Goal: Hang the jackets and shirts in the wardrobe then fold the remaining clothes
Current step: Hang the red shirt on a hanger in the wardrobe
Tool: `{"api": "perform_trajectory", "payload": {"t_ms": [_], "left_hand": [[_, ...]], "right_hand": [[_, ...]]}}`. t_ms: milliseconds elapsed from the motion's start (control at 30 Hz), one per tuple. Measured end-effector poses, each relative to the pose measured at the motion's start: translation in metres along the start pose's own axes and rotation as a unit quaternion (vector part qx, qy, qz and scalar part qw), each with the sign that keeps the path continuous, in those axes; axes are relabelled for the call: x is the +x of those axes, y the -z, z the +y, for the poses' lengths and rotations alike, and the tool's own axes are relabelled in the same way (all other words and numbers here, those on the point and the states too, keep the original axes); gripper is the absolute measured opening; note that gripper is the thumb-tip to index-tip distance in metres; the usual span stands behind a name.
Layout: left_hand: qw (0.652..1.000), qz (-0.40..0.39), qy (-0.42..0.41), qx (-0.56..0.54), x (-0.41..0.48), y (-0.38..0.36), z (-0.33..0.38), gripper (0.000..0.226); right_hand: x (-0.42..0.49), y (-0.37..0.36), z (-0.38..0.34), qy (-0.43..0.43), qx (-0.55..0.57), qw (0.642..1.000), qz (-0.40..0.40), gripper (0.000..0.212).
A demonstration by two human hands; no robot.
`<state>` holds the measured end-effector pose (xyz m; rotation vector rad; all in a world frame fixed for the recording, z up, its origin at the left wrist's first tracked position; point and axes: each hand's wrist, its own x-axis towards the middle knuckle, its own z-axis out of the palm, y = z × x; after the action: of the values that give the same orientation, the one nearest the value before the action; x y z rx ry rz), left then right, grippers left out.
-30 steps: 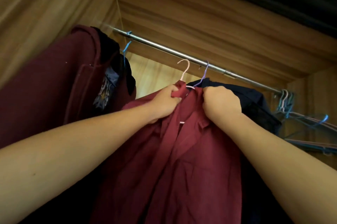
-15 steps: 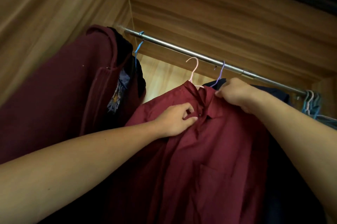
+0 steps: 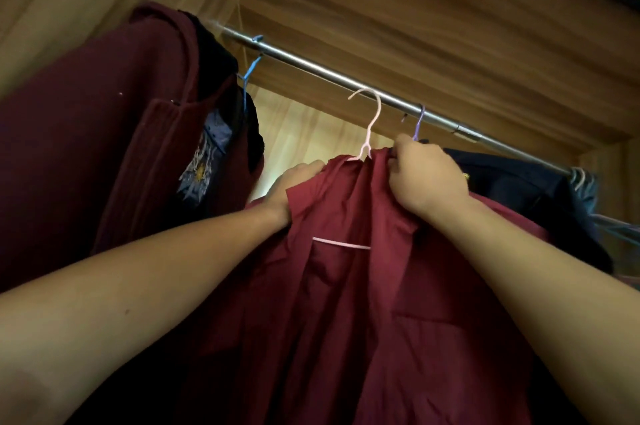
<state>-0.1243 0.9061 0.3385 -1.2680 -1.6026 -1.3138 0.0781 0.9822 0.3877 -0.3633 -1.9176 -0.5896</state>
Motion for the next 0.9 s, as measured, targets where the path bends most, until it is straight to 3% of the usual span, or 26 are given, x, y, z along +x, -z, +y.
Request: {"api": "perform_trajectory", "payload": {"t_ms": [67, 133, 233, 400, 467, 500, 633, 733, 900], "left_hand": [[0.998, -0.013, -0.001, 0.069, 0.001, -0.007, -0.008, 0.038], [0.998, 0.013, 0.005, 0.055, 0.009, -0.011, -0.027, 0.031], [0.998, 0.046, 0.030, 0.014, 0.016, -0.003, -0.032, 0.030], [0.994, 0.037, 0.099, -0.040, 0.021, 0.002, 0.001, 0.027], [0.978, 0.078, 0.155, -0.116, 0.023, -0.004, 0.014, 0.045], [0.975, 0.102, 0.133, -0.146, 0.031, -0.013, 0.009, 0.047], [0.988, -0.026, 0.077, -0.134, 0.039, -0.024, 0.009, 0.062], [0.987, -0.039, 0.061, -0.144, 0.044, -0.021, 0.018, 0.084], [0.996, -0.017, 0.044, -0.082, 0.052, -0.016, 0.003, 0.073]], "right_hand": [[0.000, -0.006, -0.014, 0.041, -0.008, 0.999, -0.024, 0.008], [0.004, -0.005, -0.014, 0.075, 0.002, 0.995, -0.066, 0.017], [0.008, 0.005, 0.004, 0.049, -0.029, 0.990, -0.132, 0.035], [0.012, 0.009, 0.015, 0.024, -0.192, 0.980, -0.045, 0.027], [0.022, 0.009, 0.011, 0.008, -0.214, 0.976, -0.033, 0.029], [0.028, 0.009, 0.008, 0.002, -0.220, 0.975, -0.026, 0.031], [0.046, 0.015, -0.003, -0.010, -0.247, 0.969, 0.002, 0.035], [0.054, 0.026, -0.003, -0.030, -0.266, 0.964, 0.010, 0.034], [0.066, 0.027, -0.011, -0.055, -0.267, 0.962, -0.026, 0.035]]}}
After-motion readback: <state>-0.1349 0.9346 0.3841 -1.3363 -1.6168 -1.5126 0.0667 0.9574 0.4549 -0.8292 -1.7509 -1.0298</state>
